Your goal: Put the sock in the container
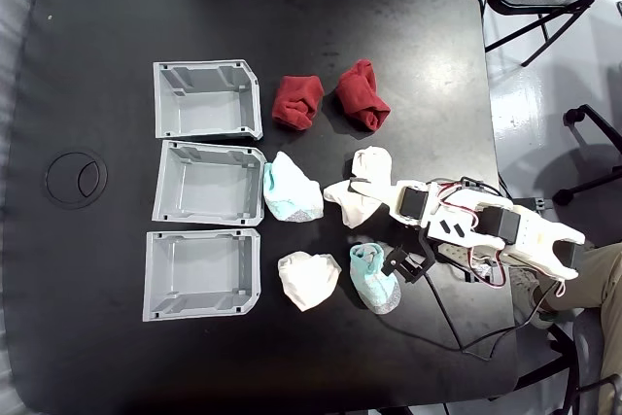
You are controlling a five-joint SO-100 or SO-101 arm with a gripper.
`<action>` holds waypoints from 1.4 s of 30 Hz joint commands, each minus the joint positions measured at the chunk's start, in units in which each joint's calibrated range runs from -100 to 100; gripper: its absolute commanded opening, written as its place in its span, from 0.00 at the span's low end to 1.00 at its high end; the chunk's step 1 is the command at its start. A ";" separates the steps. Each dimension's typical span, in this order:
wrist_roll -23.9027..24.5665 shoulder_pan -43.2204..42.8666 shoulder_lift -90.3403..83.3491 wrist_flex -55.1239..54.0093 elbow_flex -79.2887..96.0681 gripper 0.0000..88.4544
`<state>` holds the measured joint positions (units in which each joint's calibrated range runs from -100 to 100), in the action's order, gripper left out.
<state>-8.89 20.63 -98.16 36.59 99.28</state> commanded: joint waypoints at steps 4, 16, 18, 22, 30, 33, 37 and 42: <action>0.33 -0.60 -0.17 -1.06 -0.54 0.01; 0.33 -4.85 0.25 5.94 -10.64 0.01; 0.39 -7.29 0.25 9.79 -13.80 0.01; 0.39 -11.86 0.25 17.13 -21.64 0.01; -0.18 -14.46 0.33 26.86 -32.82 0.02; -0.47 -12.96 0.42 26.95 -34.63 0.02; -3.10 -8.95 3.26 28.32 -39.14 0.01; -3.10 2.54 11.12 33.87 -47.25 0.01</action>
<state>-11.76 16.30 -91.80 68.04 58.29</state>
